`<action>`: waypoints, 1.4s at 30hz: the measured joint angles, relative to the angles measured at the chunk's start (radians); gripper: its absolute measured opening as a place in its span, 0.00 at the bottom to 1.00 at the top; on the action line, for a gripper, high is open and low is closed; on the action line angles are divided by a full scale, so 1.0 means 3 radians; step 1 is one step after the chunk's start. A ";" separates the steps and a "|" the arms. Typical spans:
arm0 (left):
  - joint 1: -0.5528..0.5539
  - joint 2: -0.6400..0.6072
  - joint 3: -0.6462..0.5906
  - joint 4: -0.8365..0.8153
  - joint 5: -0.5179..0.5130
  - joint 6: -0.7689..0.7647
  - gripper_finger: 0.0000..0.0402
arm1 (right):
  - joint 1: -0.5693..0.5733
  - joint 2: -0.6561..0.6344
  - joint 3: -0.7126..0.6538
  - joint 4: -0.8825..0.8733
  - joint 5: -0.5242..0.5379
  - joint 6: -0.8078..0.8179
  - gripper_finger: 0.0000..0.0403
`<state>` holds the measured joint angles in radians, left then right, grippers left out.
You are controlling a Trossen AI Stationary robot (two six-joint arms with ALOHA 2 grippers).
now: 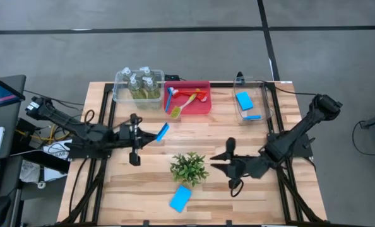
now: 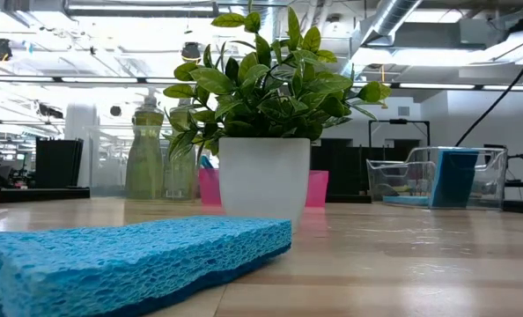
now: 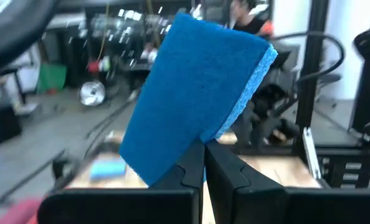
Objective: Pick & Place Kitchen Sink Supplies
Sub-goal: Put the blue sponge into the transparent bin
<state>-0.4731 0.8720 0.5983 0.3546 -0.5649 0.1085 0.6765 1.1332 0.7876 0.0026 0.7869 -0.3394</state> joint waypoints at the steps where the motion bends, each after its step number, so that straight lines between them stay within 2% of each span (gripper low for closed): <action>1: 0.0095 0.0025 0.0001 0.0111 0.0149 0.0060 0.02 | -0.0067 0.0000 0.0000 0.0124 -0.0239 -0.0112 0.27; 4: 0.0395 0.0108 0.0001 0.0423 0.0632 0.0124 0.02 | -0.0276 0.0000 0.0000 0.0402 -0.0906 -0.0392 0.27; 6: 0.0595 0.0168 0.0001 0.0623 0.0943 0.0124 0.02 | -0.0405 0.0000 0.0000 0.0504 -0.1147 -0.0527 0.27; 11: 0.1014 0.0316 0.0003 0.1023 0.1584 0.0118 0.02 | -0.0670 0.0000 0.0000 0.0731 -0.1252 -0.0695 0.27; 14: 0.1181 0.0409 0.0003 0.1092 0.1825 0.0113 0.02 | -0.0799 0.0000 0.0000 0.0913 -0.1415 -0.0702 0.27; 22: 0.1272 0.0707 0.0003 0.1124 0.1948 0.0074 0.02 | -0.0994 -0.0003 0.0000 0.1151 -0.1674 -0.0648 0.27; 32: 0.1169 0.0826 0.0003 0.1164 0.2028 0.0049 0.02 | -0.1018 0.0149 0.0000 0.1040 -0.1675 -0.0479 0.27; 36: 0.1166 0.0826 0.0003 0.1161 0.2294 0.0048 0.02 | -0.1024 0.0309 -0.0001 0.1092 -0.1674 -0.0452 0.27; 42: 0.1169 0.0826 0.0003 0.1099 0.2532 -0.0080 0.02 | -0.1044 0.0502 -0.0001 0.1540 -0.1578 -0.0548 0.27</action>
<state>-0.1225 1.1198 0.5991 0.6843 0.1947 0.0846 0.3634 1.2839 0.7872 0.4647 0.3135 -0.5037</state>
